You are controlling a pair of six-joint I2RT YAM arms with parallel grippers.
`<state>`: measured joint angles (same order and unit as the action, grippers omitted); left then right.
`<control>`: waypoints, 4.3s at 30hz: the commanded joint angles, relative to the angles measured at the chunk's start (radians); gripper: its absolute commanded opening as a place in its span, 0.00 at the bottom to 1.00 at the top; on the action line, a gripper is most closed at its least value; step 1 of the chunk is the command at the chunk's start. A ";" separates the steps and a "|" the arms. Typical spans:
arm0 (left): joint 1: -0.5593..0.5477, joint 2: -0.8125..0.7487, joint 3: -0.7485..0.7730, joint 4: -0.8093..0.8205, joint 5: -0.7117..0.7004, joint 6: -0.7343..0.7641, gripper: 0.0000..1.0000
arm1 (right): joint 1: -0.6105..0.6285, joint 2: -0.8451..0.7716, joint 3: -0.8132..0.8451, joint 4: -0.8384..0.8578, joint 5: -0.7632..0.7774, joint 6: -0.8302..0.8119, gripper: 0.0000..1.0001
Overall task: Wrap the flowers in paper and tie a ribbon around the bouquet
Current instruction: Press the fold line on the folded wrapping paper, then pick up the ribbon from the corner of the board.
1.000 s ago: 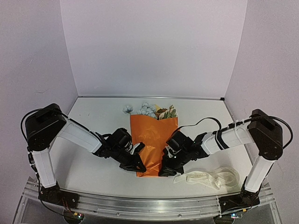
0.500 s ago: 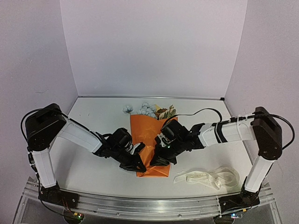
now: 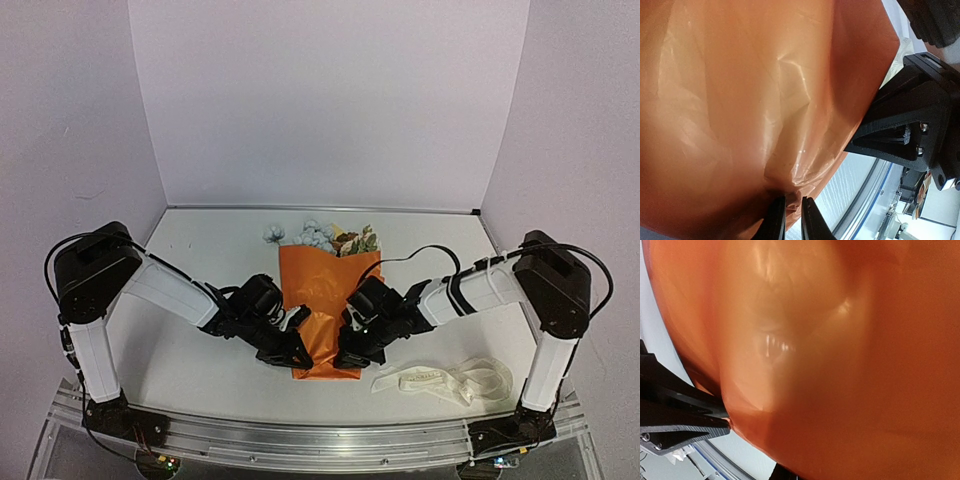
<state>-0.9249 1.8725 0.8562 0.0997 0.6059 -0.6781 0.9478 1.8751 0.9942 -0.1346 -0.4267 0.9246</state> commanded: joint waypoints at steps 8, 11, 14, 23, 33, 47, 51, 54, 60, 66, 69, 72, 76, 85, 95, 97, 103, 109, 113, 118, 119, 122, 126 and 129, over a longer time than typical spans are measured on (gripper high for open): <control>-0.009 -0.002 0.011 -0.057 -0.021 0.028 0.13 | 0.027 -0.129 0.057 -0.023 -0.024 0.026 0.02; -0.009 -0.004 0.012 -0.059 -0.023 0.030 0.13 | 0.038 -0.134 0.087 -0.053 -0.026 0.014 0.02; -0.009 -0.004 0.016 -0.058 -0.021 0.028 0.13 | 0.036 -0.116 0.100 -0.067 -0.006 -0.010 0.03; -0.009 -0.009 0.011 -0.063 -0.021 0.033 0.13 | -0.009 0.006 0.128 -0.070 0.027 -0.050 0.03; -0.008 -0.016 0.006 -0.051 -0.007 0.028 0.15 | -0.037 0.049 -0.003 0.025 0.078 -0.002 0.02; 0.166 0.029 -0.040 0.074 0.087 -0.053 0.20 | -0.038 0.049 -0.041 0.050 0.060 0.025 0.01; 0.217 0.070 0.008 0.052 0.106 -0.045 0.22 | -0.038 0.055 -0.040 0.057 0.045 0.028 0.01; 0.261 0.112 0.056 0.043 0.122 -0.051 0.22 | -0.039 0.059 -0.038 0.060 0.031 0.030 0.01; 0.344 0.195 0.190 -0.012 0.150 -0.026 0.23 | -0.040 0.066 -0.033 0.070 0.007 0.036 0.01; 0.440 0.315 0.367 -0.079 0.182 0.007 0.23 | -0.045 0.071 -0.041 0.086 -0.015 0.047 0.01; 0.490 0.386 0.465 -0.115 0.196 0.018 0.23 | -0.047 0.073 -0.049 0.100 -0.024 0.055 0.01; 0.535 0.453 0.574 -0.156 0.218 0.033 0.23 | -0.051 0.076 -0.058 0.116 -0.030 0.067 0.01; 0.581 0.557 0.753 -0.192 0.264 0.043 0.24 | -0.053 0.080 -0.064 0.126 -0.037 0.078 0.01; 0.627 0.668 1.053 -0.268 0.314 0.042 0.24 | -0.067 0.075 -0.044 0.126 -0.057 0.106 0.01; 0.645 0.381 0.915 -0.298 0.267 0.128 0.30 | -0.076 -0.030 0.061 0.095 -0.111 0.137 0.02; 0.642 0.296 0.821 -0.268 0.259 0.124 0.31 | -0.075 -0.062 0.078 0.064 -0.113 0.123 0.03; 0.601 0.044 0.502 -0.188 0.202 0.094 0.32 | -0.080 -0.151 0.052 -0.039 -0.078 0.052 0.12; 0.480 -0.137 0.261 -0.173 0.070 0.074 0.32 | -0.110 -0.170 0.007 -0.070 -0.062 0.025 0.20; 0.412 -0.229 0.134 -0.171 -0.001 0.057 0.32 | -0.118 -0.217 -0.037 -0.105 -0.055 0.001 0.24; 0.323 -0.286 0.069 -0.214 -0.061 0.077 0.32 | -0.117 -0.346 -0.121 -0.252 0.027 -0.093 0.35; 0.313 -0.294 0.060 -0.212 -0.066 0.071 0.32 | -0.117 -0.374 -0.137 -0.270 0.038 -0.102 0.37; 0.279 -0.300 0.042 -0.208 -0.070 0.062 0.32 | -0.113 -0.447 -0.184 -0.368 0.089 -0.133 0.43; 0.229 -0.295 0.045 -0.209 -0.089 0.064 0.32 | -0.050 -0.527 -0.194 -0.562 0.217 -0.242 0.51; 0.197 -0.289 0.056 -0.199 -0.101 0.072 0.32 | -0.031 -0.524 -0.186 -0.634 0.267 -0.310 0.54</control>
<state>-0.6925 1.6100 0.9021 -0.1230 0.5397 -0.6106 0.8810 1.3695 0.8047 -0.5892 -0.2935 0.7479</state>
